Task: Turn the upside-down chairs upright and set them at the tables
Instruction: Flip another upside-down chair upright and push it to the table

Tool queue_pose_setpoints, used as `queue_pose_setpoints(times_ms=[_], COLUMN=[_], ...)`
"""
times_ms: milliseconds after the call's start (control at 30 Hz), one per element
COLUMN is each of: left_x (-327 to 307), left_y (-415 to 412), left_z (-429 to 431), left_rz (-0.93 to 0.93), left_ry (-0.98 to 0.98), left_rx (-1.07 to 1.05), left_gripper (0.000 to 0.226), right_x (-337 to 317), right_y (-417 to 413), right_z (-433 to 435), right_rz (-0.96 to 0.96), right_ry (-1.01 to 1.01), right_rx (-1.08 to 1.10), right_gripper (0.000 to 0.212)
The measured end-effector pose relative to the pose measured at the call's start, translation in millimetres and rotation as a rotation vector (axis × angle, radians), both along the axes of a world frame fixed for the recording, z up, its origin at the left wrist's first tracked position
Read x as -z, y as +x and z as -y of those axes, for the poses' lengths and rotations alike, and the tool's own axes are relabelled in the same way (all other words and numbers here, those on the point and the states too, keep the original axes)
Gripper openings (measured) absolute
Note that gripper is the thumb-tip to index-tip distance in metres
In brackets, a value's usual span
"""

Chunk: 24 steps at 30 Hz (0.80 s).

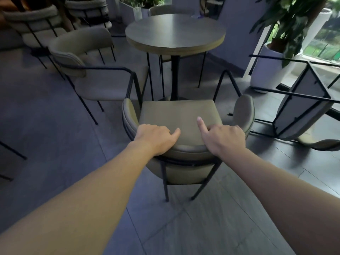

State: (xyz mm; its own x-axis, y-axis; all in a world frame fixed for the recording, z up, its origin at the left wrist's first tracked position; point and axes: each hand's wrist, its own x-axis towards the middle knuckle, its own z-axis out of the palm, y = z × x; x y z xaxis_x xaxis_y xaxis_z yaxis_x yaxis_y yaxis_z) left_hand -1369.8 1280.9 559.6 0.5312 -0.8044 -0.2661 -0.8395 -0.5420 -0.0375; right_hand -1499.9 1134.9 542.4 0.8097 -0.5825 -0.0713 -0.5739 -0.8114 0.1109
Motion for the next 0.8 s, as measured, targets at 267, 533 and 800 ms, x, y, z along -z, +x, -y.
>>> queue_pose_setpoints(times_ms=[267,533,800], left_x=[17.4,24.9,28.5], left_y=[13.0,33.0,41.0], left_z=[19.5,33.1,41.7], left_rz=[0.000,0.007,0.017], left_ry=[-0.372,-0.484,-0.494], left_rx=[-0.171,-0.098,-0.116], left_gripper=[0.062,0.063,0.061], right_x=[-1.7,12.7,13.5], right_y=[8.4,25.9,32.6], right_z=[9.1,23.7,33.3], right_rz=[0.104,0.299,0.282], right_ry=[0.042,0.096,0.066], right_rx=[-0.049,0.076,0.051], right_gripper=[0.057,0.064,0.075])
